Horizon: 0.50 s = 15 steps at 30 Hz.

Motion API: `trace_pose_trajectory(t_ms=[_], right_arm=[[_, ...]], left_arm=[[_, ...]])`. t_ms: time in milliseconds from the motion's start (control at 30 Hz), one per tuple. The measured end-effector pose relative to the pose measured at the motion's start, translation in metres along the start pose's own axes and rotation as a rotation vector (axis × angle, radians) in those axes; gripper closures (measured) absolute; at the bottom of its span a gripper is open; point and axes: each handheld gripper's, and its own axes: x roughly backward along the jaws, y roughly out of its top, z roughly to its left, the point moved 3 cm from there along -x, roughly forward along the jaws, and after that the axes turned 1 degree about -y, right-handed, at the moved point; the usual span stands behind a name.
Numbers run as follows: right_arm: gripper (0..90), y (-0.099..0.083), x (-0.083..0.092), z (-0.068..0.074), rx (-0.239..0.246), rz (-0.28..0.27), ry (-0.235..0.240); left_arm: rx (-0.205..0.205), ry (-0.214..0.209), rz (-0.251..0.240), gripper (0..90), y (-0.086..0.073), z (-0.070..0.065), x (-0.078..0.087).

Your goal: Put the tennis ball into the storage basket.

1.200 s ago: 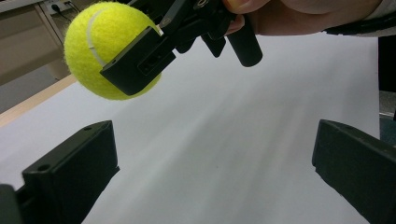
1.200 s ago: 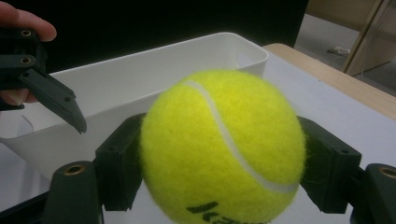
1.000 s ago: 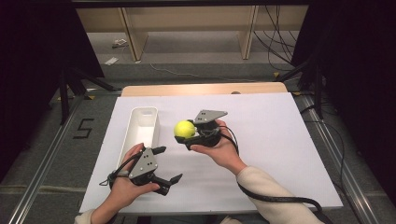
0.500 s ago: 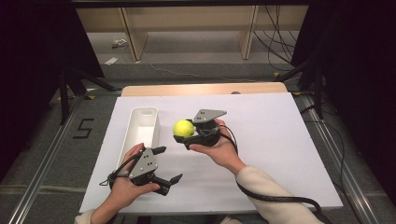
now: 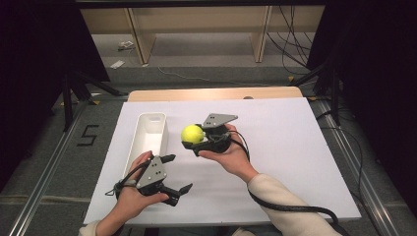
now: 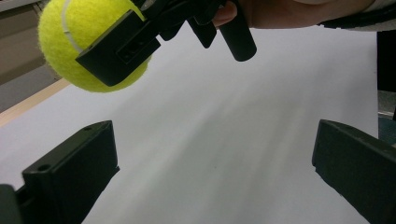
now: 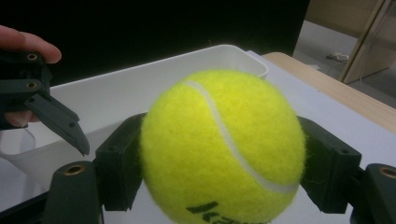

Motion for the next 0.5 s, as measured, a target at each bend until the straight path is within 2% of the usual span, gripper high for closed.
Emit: trace_pose_trajectory(t_ms=[100,200,500], right_arm=[[26.2,0.0014,-0.0002,-0.0008,0.002,0.003,0.0],[26.2,0.0033,-0.001,-0.0012,0.005,0.002,-0.001],[26.2,0.0075,-0.0041,-0.0014,0.01,-0.001,0.001]], left_arm=[[0.001,-0.001,0.0,0.0,0.0,0.0,0.0001],[-0.018,0.007,-0.007,0.0,0.0008,0.0014,-0.0001],[-0.021,0.019,-0.008,0.0,0.0011,0.0021,0.0004]])
